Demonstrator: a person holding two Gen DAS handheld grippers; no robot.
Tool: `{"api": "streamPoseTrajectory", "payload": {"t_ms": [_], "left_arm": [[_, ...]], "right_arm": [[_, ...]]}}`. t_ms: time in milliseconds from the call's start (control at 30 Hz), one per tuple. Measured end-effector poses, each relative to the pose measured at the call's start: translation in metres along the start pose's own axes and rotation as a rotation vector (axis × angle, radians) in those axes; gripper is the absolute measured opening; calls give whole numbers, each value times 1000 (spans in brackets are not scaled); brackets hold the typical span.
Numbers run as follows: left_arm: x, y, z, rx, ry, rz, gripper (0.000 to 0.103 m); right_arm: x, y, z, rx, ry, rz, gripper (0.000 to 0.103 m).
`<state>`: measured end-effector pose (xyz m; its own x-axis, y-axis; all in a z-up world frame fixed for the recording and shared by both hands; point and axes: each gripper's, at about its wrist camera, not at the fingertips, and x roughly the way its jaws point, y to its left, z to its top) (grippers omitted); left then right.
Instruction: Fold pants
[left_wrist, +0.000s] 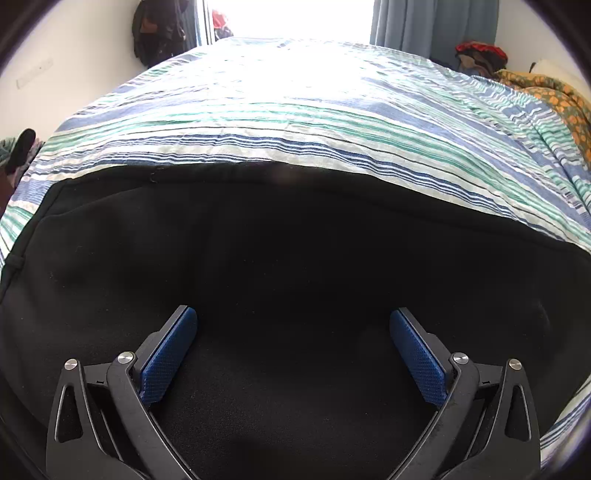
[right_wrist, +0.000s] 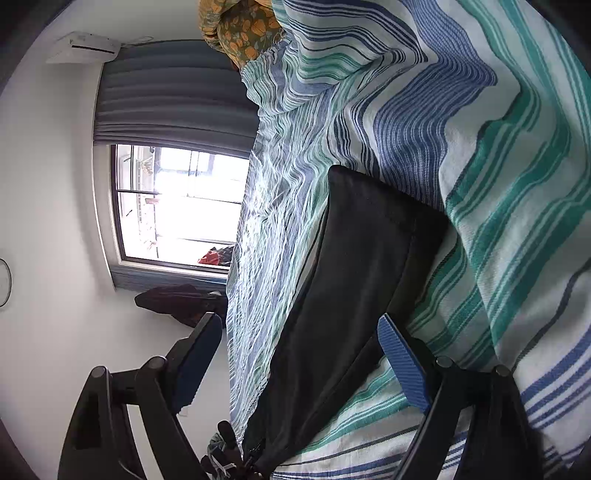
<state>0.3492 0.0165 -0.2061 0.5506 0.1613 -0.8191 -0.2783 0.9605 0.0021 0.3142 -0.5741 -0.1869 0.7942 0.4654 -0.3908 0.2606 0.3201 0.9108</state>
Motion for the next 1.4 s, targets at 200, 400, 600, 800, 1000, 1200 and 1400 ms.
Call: {"api": "streamPoseTrajectory", "payload": {"t_ms": [200,400,600,800,1000,1200,1400], "left_arm": [[0,0,2,3,0,4,102],[1,-2,2,5,-1,9,102],[1,-2,2,5,-1,8,102],[0,-1,1,-2,-12,-4,102],[1,-2,1,-1,-11,-1,102],[1,-3,1,2,-9,3,102],[2,-7,5,19,27,26,102]], "right_arm": [[6,7,11,-64,-79,-195,87],[35,24,-3,-254,-146,-358,102],[33,20,-2,-267,-162,-233,75],[22,15,-6,-284,-213,-286,9],[19,94,-34,-612,-100,15,7],[-22,160,-162,-1218,374,53,7],[-83,77,-132,-1280,397,-671,42]]}}
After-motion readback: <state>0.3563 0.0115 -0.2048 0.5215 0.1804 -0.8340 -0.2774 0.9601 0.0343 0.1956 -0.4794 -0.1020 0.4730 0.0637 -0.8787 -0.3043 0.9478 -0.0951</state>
